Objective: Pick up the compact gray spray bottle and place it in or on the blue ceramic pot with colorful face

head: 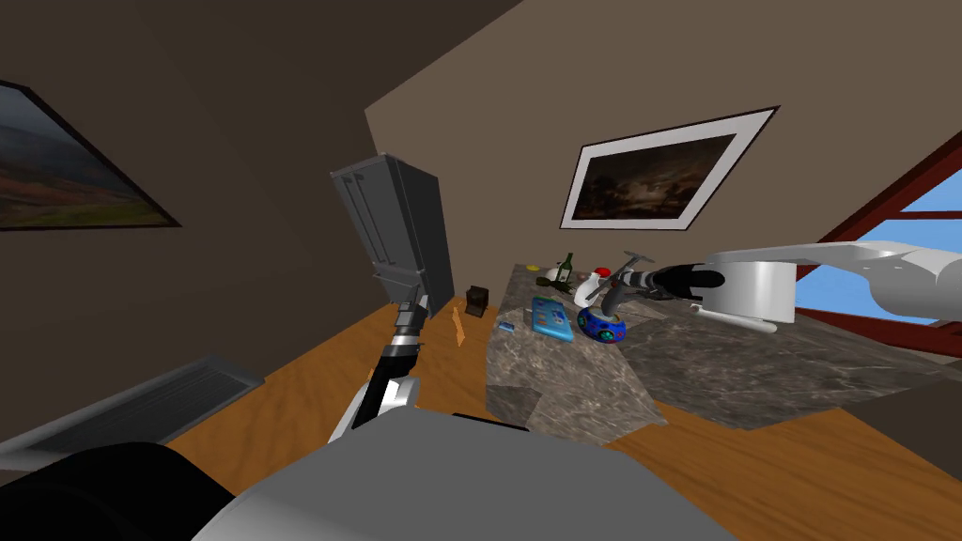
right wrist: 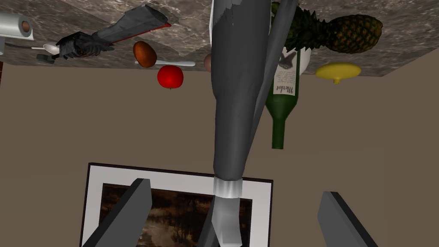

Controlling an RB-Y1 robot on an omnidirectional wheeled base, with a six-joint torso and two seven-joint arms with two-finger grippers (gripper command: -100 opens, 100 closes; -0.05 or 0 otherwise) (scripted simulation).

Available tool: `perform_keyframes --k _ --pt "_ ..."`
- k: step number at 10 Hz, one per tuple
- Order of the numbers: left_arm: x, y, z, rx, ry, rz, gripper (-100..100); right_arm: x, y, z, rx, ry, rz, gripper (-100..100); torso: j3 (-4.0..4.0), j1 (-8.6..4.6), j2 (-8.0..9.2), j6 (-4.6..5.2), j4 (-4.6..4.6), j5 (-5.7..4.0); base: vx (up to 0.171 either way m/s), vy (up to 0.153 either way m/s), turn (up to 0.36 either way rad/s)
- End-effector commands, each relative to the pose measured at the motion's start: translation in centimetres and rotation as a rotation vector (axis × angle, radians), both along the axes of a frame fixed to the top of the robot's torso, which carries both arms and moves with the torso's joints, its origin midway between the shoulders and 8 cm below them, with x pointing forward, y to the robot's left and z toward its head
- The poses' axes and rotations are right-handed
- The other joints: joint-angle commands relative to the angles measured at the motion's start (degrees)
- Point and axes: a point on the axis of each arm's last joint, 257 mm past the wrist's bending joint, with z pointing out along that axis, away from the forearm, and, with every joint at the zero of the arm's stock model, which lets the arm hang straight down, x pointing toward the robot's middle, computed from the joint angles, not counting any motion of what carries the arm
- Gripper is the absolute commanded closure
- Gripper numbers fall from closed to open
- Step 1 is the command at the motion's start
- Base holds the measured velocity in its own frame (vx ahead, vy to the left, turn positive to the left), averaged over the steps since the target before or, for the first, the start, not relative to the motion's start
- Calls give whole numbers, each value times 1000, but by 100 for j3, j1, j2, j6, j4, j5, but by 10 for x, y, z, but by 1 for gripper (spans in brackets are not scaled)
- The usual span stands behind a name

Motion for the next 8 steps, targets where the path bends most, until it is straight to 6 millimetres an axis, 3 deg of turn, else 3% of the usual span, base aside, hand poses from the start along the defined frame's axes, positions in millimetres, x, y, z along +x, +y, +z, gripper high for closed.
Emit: perform_keyframes --k 1,2,3,8 --pt "0 0 0 0 0 0 0 10 22 3 4 6 18 -100 0 0 0 0 0 0 10 -82 -142" --pt "0 0 0 0 0 0 0 6 11 3 2 3 11 -100 -2 -1 -3 0 0 0 -4 -15 -1" --pt "0 0 0 0 0 0 0 6 12 4 2 4 12 0 -1 16 -1 -2 -1 2 0 0 0" --pt "0 0 0 0 0 0 0 6 12 4 2 4 12 0 -1 28 -1 -2 -1 6 0 0 0"
